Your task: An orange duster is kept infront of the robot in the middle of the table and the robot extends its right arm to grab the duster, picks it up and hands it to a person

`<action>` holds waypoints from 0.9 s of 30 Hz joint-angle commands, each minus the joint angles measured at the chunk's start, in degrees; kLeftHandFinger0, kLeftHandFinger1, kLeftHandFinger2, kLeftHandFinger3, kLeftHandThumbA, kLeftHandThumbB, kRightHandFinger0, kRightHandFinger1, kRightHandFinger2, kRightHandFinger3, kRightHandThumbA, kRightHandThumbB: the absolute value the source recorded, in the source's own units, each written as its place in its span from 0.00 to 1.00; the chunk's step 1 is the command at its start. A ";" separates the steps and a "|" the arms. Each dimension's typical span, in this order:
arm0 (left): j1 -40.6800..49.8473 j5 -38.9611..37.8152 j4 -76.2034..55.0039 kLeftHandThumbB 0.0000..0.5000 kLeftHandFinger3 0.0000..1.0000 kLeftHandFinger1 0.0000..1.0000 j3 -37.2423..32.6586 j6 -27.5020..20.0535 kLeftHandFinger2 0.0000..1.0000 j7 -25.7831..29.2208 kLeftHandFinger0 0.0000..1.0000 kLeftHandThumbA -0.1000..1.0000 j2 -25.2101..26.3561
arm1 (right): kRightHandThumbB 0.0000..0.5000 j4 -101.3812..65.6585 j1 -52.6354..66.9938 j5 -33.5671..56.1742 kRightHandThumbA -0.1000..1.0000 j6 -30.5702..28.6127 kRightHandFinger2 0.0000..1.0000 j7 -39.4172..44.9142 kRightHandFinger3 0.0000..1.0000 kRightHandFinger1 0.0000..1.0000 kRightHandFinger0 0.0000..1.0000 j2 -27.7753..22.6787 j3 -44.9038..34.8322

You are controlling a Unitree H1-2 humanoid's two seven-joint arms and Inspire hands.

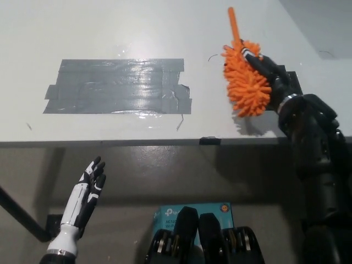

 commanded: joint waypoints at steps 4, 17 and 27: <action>-1.05 -0.08 -2.08 0.19 1.00 1.00 0.30 -0.81 1.00 0.90 1.00 0.92 0.08 | 0.36 5.34 -5.65 5.01 0.00 0.79 0.62 -1.41 0.96 0.22 0.00 1.42 -0.09; -0.83 -0.26 -2.86 0.15 1.00 1.00 0.37 0.00 1.00 0.72 1.00 0.85 0.09 | 0.36 10.37 -6.80 3.33 0.00 -0.14 0.59 0.28 0.81 0.17 0.00 1.69 -0.45; -1.14 -0.27 -2.94 0.16 1.00 1.00 0.32 0.27 1.00 0.55 0.99 0.83 0.28 | 0.36 9.16 -6.95 3.47 0.00 0.31 0.63 0.70 0.90 0.20 0.00 1.40 -0.43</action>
